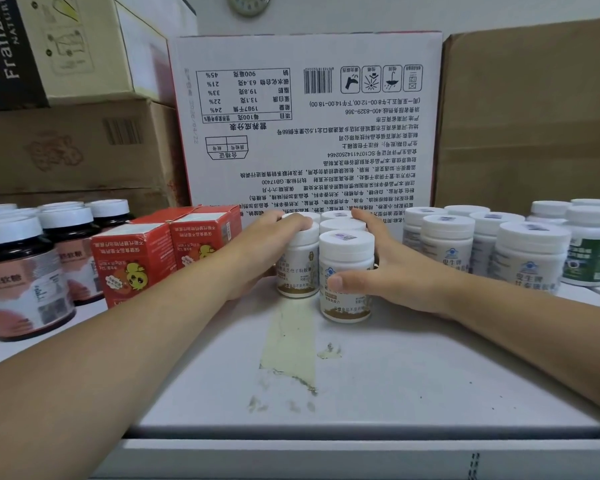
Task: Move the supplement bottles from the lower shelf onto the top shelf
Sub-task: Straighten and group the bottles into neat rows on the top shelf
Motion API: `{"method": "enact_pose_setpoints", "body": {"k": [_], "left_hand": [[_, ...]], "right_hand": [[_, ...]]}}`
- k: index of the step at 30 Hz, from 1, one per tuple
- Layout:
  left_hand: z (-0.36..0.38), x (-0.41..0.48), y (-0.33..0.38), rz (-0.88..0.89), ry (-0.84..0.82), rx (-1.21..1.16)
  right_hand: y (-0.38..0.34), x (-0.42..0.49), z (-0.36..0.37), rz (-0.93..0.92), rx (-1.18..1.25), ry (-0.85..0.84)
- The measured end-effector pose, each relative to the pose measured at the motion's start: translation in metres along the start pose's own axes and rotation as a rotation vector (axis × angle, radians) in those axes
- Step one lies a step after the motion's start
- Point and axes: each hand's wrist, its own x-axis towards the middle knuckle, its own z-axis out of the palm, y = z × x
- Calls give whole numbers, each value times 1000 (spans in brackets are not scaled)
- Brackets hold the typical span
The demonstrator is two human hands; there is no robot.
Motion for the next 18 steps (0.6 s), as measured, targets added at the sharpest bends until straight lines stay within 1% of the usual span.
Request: {"method": "enact_pose_setpoints", "body": {"k": [11, 18], "left_hand": [[2, 0, -1, 12, 9, -36], [1, 0, -2, 0, 24, -33]], "right_hand": [[-2, -1, 1, -6, 44, 10], [-2, 0, 2, 3, 22, 1]]}}
